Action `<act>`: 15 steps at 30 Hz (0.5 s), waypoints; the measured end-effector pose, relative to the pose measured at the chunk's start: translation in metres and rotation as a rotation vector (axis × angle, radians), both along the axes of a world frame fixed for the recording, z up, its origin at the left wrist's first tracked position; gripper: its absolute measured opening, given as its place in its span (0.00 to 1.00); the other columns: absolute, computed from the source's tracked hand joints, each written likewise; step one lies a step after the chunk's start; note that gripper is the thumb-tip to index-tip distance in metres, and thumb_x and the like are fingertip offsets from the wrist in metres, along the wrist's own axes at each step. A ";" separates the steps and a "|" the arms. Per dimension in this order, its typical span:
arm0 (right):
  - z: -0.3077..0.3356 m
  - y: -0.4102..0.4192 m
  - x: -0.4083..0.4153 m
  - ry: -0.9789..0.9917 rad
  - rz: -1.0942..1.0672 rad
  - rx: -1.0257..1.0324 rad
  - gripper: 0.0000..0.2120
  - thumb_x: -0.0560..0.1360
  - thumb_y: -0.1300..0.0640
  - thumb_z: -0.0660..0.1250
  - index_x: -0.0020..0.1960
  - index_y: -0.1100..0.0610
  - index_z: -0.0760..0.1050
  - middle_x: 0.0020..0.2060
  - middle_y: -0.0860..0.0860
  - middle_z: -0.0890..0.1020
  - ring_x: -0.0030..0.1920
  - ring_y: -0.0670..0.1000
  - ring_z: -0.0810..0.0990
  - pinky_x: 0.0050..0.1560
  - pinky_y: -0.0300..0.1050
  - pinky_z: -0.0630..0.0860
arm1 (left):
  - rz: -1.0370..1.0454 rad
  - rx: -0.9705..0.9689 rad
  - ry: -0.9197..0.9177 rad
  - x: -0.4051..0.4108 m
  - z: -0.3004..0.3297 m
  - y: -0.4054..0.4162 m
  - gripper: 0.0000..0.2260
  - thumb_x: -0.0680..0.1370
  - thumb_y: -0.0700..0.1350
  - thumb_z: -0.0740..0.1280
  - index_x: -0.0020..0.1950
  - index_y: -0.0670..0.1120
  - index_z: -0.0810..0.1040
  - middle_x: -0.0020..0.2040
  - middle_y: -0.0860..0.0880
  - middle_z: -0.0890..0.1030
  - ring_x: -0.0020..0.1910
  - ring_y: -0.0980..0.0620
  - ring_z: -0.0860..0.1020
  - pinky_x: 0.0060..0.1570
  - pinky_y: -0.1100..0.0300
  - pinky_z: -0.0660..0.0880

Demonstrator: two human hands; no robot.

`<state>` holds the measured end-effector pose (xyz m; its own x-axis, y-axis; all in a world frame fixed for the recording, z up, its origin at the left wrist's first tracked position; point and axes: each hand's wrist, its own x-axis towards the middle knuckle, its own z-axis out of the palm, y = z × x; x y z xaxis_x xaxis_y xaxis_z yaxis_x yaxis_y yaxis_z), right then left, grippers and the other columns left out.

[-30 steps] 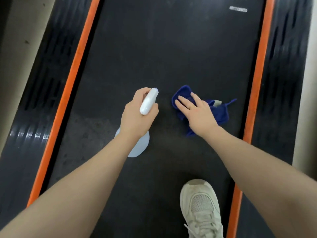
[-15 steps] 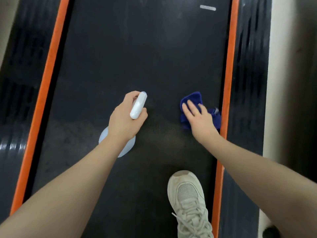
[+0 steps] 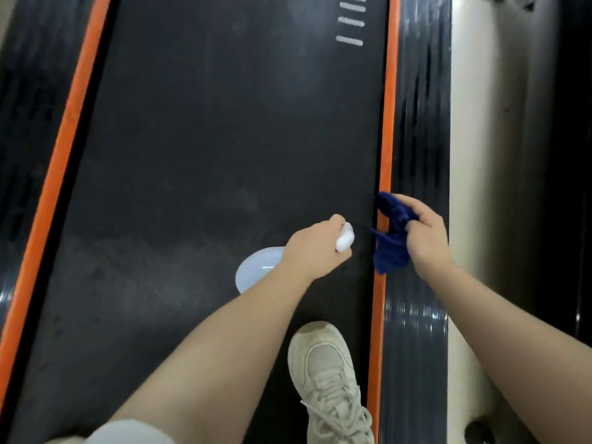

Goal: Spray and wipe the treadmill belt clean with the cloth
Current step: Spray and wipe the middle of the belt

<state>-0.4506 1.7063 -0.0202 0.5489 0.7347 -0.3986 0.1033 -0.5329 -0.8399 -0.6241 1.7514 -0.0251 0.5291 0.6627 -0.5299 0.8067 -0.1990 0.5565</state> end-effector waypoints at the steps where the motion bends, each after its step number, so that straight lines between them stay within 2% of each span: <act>1: 0.005 -0.003 -0.001 0.040 -0.028 0.004 0.29 0.68 0.77 0.48 0.56 0.55 0.78 0.55 0.53 0.80 0.53 0.48 0.78 0.44 0.39 0.80 | -0.009 0.001 0.023 0.003 -0.002 0.001 0.16 0.78 0.49 0.60 0.65 0.47 0.67 0.52 0.46 0.79 0.49 0.43 0.77 0.43 0.55 0.68; 2: 0.009 -0.005 -0.002 0.082 -0.061 0.006 0.29 0.69 0.77 0.47 0.56 0.56 0.78 0.54 0.53 0.80 0.51 0.49 0.78 0.38 0.39 0.80 | -0.008 0.009 0.040 0.004 -0.003 0.001 0.16 0.78 0.49 0.60 0.65 0.47 0.66 0.52 0.46 0.79 0.49 0.42 0.76 0.43 0.56 0.67; 3: 0.009 -0.006 -0.003 0.104 -0.089 -0.001 0.29 0.69 0.76 0.47 0.54 0.55 0.79 0.53 0.52 0.80 0.50 0.52 0.78 0.38 0.44 0.81 | 0.007 0.017 0.042 0.003 -0.003 0.002 0.16 0.79 0.49 0.60 0.65 0.47 0.66 0.53 0.45 0.79 0.50 0.42 0.75 0.44 0.56 0.66; 5: 0.003 -0.006 -0.004 0.101 -0.116 -0.012 0.30 0.69 0.74 0.48 0.49 0.47 0.81 0.50 0.47 0.81 0.53 0.58 0.78 0.46 0.57 0.81 | 0.098 0.028 -0.007 -0.007 0.002 0.007 0.16 0.79 0.48 0.61 0.66 0.47 0.66 0.52 0.47 0.79 0.49 0.44 0.75 0.47 0.57 0.65; 6: -0.001 -0.006 -0.007 0.092 -0.103 -0.024 0.30 0.69 0.73 0.49 0.48 0.44 0.81 0.49 0.46 0.81 0.54 0.58 0.78 0.50 0.59 0.79 | 0.175 0.024 -0.049 -0.016 0.004 0.010 0.16 0.79 0.47 0.61 0.66 0.47 0.66 0.51 0.49 0.78 0.48 0.46 0.74 0.49 0.56 0.67; 8: -0.009 -0.002 -0.015 0.015 -0.030 -0.056 0.29 0.70 0.72 0.51 0.51 0.45 0.80 0.52 0.45 0.80 0.56 0.53 0.78 0.58 0.54 0.76 | 0.374 -0.015 -0.132 -0.041 0.005 0.019 0.18 0.79 0.46 0.63 0.67 0.47 0.66 0.50 0.52 0.75 0.48 0.50 0.74 0.54 0.55 0.72; 10: -0.015 0.009 -0.027 -0.083 0.064 -0.080 0.27 0.72 0.72 0.52 0.59 0.51 0.77 0.58 0.48 0.78 0.59 0.49 0.75 0.63 0.44 0.71 | 0.542 -0.033 -0.167 -0.067 0.002 0.026 0.18 0.79 0.46 0.64 0.67 0.48 0.65 0.52 0.50 0.77 0.49 0.50 0.77 0.52 0.52 0.76; 13: -0.031 0.024 -0.044 -0.241 0.249 -0.085 0.26 0.74 0.72 0.55 0.70 0.57 0.67 0.67 0.52 0.71 0.68 0.51 0.68 0.67 0.35 0.59 | 0.618 -0.038 -0.143 -0.089 0.001 0.030 0.16 0.79 0.45 0.63 0.65 0.49 0.67 0.50 0.47 0.79 0.46 0.50 0.78 0.48 0.50 0.79; 15: -0.045 0.031 -0.053 -0.353 0.394 -0.054 0.25 0.76 0.70 0.58 0.72 0.61 0.63 0.69 0.55 0.67 0.69 0.53 0.65 0.66 0.32 0.55 | 0.663 -0.026 -0.178 -0.096 0.001 0.034 0.15 0.79 0.44 0.64 0.64 0.49 0.67 0.49 0.50 0.78 0.44 0.53 0.77 0.44 0.56 0.77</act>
